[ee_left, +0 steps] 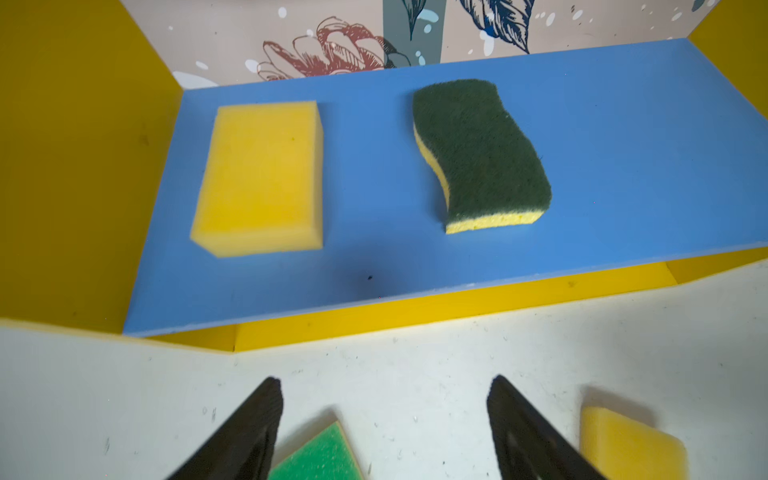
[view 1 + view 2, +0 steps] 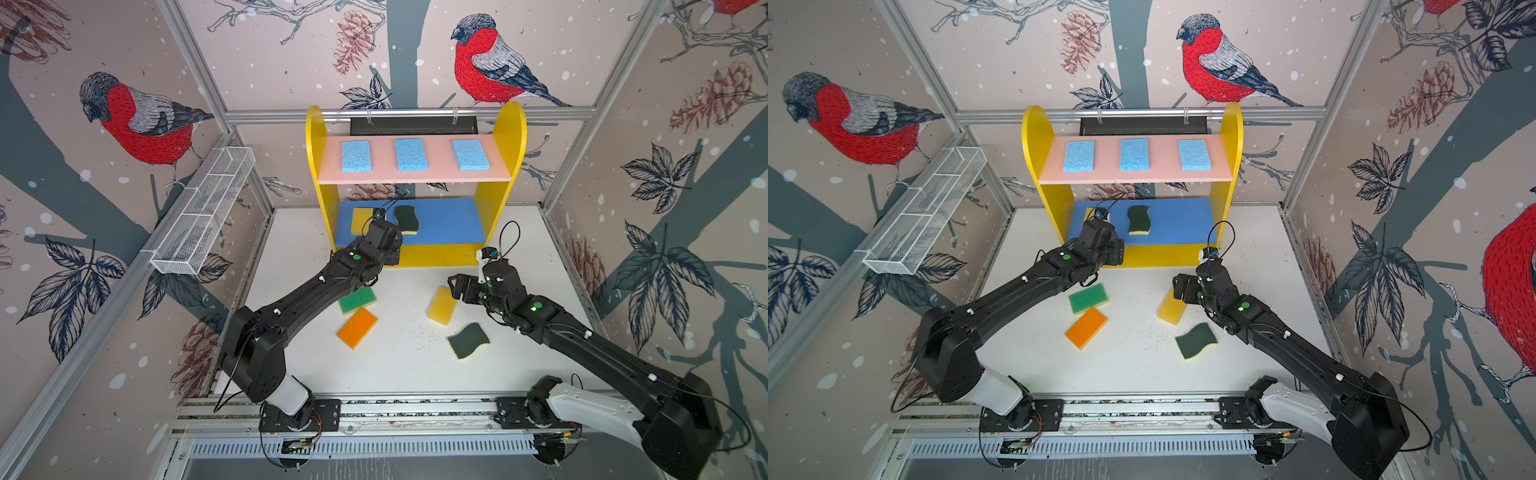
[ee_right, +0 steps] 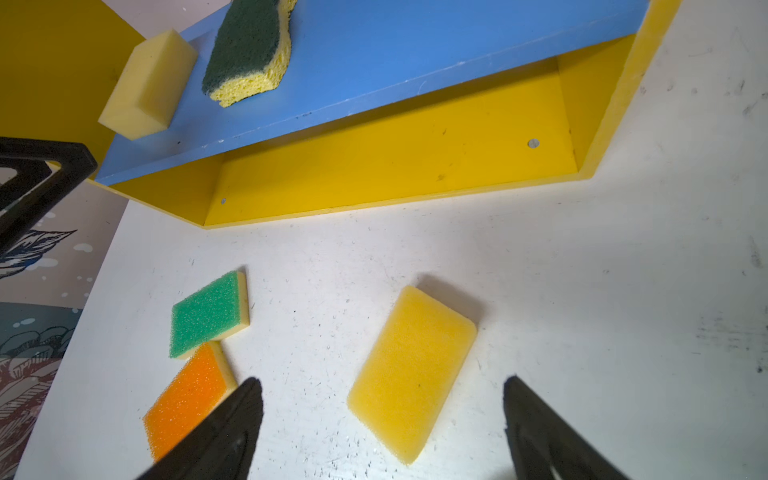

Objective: Place and organize the cleaning sponges onto the shelf
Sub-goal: 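Draw the left gripper back while the right gripper lowers toward the plain yellow sponge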

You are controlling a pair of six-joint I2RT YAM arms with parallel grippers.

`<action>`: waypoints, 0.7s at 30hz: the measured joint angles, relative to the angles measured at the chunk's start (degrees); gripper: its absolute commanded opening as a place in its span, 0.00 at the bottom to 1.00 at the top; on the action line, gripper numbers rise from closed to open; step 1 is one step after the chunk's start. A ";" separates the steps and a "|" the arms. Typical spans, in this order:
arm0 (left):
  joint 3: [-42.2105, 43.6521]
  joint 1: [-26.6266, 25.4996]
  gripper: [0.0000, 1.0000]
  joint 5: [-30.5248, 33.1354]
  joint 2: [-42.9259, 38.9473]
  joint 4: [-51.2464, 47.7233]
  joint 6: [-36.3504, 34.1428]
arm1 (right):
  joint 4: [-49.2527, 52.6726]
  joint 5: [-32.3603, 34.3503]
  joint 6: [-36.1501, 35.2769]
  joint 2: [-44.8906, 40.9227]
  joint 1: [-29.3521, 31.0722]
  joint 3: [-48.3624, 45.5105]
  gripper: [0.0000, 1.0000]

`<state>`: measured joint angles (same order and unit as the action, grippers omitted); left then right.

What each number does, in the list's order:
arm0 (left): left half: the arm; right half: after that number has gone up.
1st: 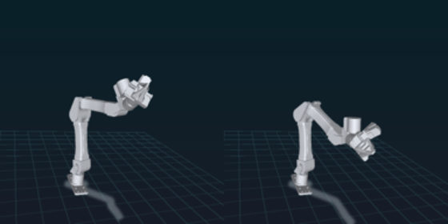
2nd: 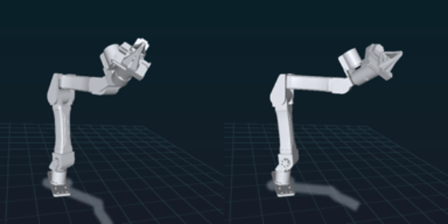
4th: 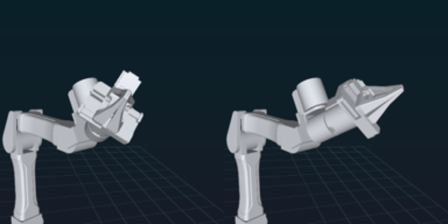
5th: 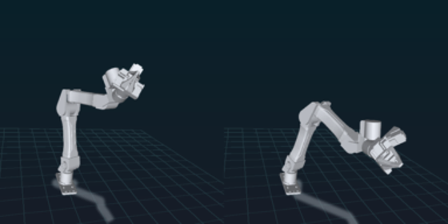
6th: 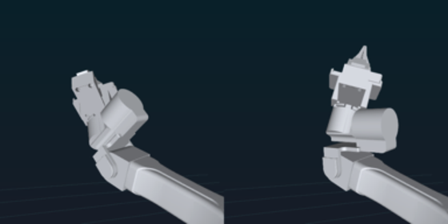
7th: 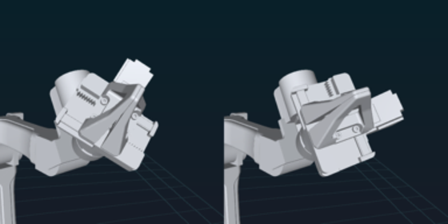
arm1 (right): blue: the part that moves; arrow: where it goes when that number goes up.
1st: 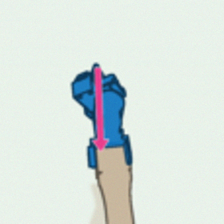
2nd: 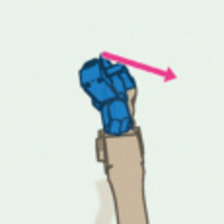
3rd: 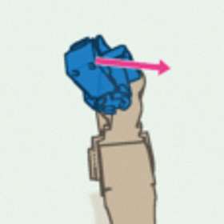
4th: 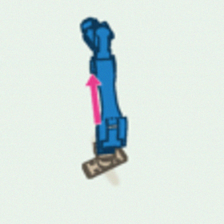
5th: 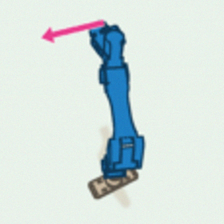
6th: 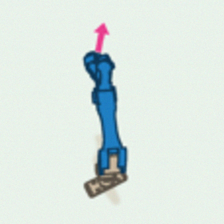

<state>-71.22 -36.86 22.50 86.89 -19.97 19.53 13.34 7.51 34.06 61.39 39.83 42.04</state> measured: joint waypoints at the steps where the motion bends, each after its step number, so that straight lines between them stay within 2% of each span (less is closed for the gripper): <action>1: 1.42 0.00 0.79 -0.09 -1.29 -0.07 0.02 | 0.04 0.72 0.81 -0.15 0.96 -0.37 0.90; 14: 15.65 -0.20 0.78 -8.00 -13.86 -0.46 3.21 | 0.35 9.05 11.89 -1.92 13.55 -7.91 0.91; 21: 22.05 -1.31 0.79 -9.40 -19.21 -0.44 5.68 | -0.90 11.21 15.54 0.59 16.28 -9.25 0.91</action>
<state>-49.17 -38.17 13.10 67.68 -20.40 25.21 12.45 18.72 49.60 61.98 56.12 32.80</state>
